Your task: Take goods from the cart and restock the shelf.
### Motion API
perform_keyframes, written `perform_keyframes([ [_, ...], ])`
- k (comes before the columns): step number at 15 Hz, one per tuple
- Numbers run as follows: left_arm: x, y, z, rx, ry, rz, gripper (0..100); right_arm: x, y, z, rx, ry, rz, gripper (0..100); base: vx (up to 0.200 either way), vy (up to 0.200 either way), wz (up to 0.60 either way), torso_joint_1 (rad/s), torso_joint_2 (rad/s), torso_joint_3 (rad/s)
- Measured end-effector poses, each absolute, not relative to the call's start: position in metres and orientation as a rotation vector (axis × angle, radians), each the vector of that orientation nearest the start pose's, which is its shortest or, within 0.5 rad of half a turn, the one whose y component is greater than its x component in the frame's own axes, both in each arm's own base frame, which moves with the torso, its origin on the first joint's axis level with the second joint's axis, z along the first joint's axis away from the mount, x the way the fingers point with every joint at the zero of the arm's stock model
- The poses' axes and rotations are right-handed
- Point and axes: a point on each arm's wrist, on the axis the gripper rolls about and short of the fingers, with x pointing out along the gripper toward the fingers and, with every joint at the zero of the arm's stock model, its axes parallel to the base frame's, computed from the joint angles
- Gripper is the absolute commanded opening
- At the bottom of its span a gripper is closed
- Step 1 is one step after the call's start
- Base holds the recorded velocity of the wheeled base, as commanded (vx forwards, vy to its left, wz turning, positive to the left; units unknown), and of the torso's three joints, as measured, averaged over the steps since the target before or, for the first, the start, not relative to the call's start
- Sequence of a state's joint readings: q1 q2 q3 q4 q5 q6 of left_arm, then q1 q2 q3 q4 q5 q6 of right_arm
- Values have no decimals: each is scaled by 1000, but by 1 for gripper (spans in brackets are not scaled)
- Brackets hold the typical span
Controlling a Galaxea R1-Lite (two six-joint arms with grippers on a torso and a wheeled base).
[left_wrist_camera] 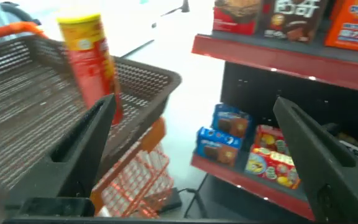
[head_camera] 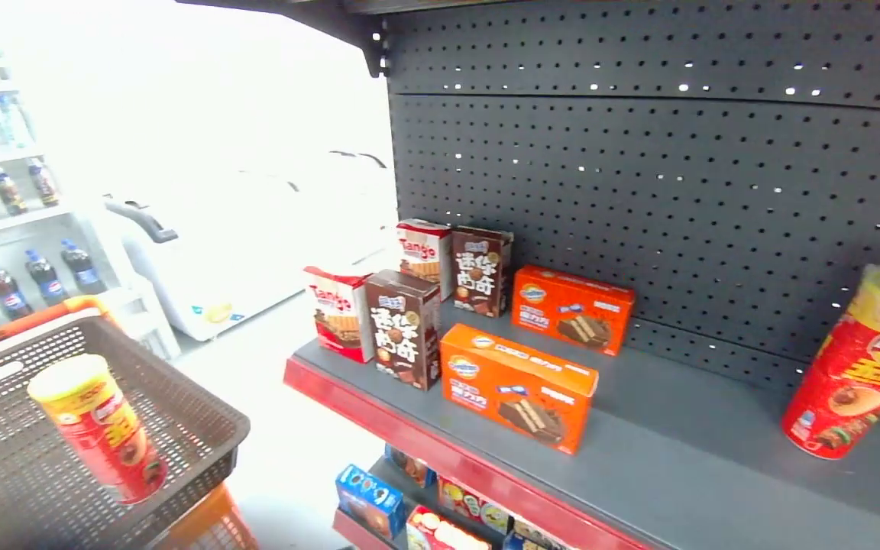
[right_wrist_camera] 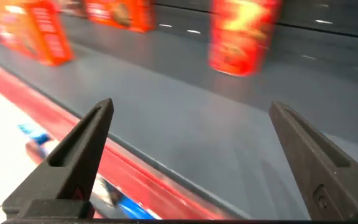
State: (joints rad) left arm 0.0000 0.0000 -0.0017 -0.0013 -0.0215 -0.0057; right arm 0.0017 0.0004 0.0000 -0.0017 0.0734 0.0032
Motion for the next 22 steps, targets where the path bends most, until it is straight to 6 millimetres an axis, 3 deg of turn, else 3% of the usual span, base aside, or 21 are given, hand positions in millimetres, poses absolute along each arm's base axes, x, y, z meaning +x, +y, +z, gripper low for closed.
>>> perform_keyframes([
  [5, -23, 0, 76, -3, -2, -21, 100, -23, 2, 76, 3, -1, 74, 100, 0, 0, 600, 2, 3, 0],
  [13, -24, 0, 80, 26, -18, -11, 100, -23, 2, 76, 2, -1, 74, 100, 0, 0, 0, 0, 0, 0],
  [17, -24, 0, 126, 96, -4, -16, 100, -23, 2, 76, 2, -1, 74, 100, 0, 0, 0, 0, 0, 0],
  [19, -7, 0, 155, 111, 76, -15, 100, -23, 2, 76, 1, -1, 74, 100, 0, 0, 0, 0, 0, 0],
  [22, 36, 0, 183, 119, 189, -10, 100, -23, 2, 76, 2, -1, 75, 100, 0, 0, 0, 0, 0, 0],
])
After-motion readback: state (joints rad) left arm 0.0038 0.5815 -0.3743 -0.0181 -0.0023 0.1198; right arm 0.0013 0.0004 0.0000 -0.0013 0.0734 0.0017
